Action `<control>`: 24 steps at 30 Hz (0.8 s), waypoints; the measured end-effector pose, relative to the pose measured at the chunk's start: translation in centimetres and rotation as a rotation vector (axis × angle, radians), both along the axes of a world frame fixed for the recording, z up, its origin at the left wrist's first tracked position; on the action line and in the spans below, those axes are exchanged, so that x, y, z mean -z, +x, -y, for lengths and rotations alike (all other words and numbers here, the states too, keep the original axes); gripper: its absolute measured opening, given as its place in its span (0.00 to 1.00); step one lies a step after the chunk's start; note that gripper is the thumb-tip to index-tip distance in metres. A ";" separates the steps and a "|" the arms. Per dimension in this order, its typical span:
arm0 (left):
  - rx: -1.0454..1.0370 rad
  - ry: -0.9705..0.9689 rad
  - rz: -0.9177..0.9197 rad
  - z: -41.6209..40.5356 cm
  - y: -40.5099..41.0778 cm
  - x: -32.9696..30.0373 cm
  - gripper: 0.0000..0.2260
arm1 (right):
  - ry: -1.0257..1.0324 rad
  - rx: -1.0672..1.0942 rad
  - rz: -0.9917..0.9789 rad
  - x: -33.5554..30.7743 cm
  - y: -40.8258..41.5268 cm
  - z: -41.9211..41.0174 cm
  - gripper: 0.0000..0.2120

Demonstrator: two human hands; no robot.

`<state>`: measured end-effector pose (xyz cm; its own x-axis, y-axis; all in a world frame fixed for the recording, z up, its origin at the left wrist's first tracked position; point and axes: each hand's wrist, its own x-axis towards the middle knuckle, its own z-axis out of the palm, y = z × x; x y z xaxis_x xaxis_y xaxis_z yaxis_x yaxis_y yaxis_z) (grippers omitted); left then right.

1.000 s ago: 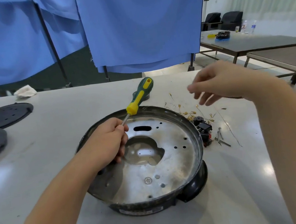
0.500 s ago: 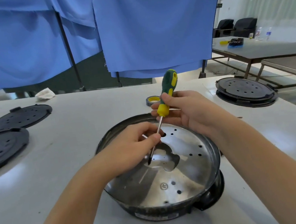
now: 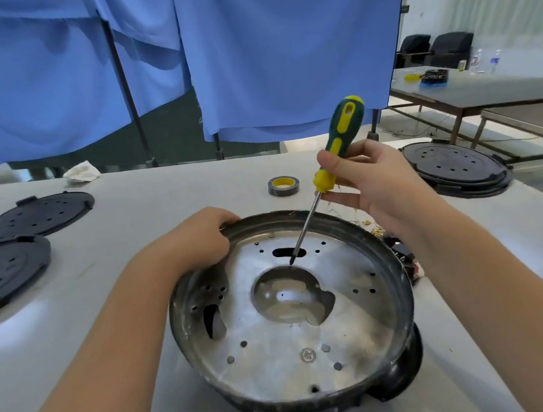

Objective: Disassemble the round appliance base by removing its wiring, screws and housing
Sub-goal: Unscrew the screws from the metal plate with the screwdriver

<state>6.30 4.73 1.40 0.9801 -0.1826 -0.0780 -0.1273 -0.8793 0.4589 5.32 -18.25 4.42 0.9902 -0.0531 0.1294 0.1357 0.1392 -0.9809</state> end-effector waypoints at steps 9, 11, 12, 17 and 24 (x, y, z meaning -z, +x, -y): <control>0.145 0.011 -0.068 1.3 -1.0 -0.8 0.22 | -0.089 0.079 0.155 0.0 0.1 0.0 0.11; 0.155 0.001 -0.077 1.6 -1.2 -1.0 0.21 | -0.123 0.088 0.179 -0.1 0.0 0.0 0.11; 0.159 0.000 -0.084 1.8 -1.4 -1.1 0.21 | -0.139 0.087 0.185 -0.2 -0.1 0.0 0.11; 0.181 0.029 -0.071 2.1 -1.7 -1.6 0.17 | -0.208 0.076 0.211 -0.1 -0.3 -0.2 0.11; 0.252 -0.175 -0.018 3.4 -1.9 -1.4 0.22 | -0.230 0.095 0.219 -0.1 -0.2 -0.1 0.11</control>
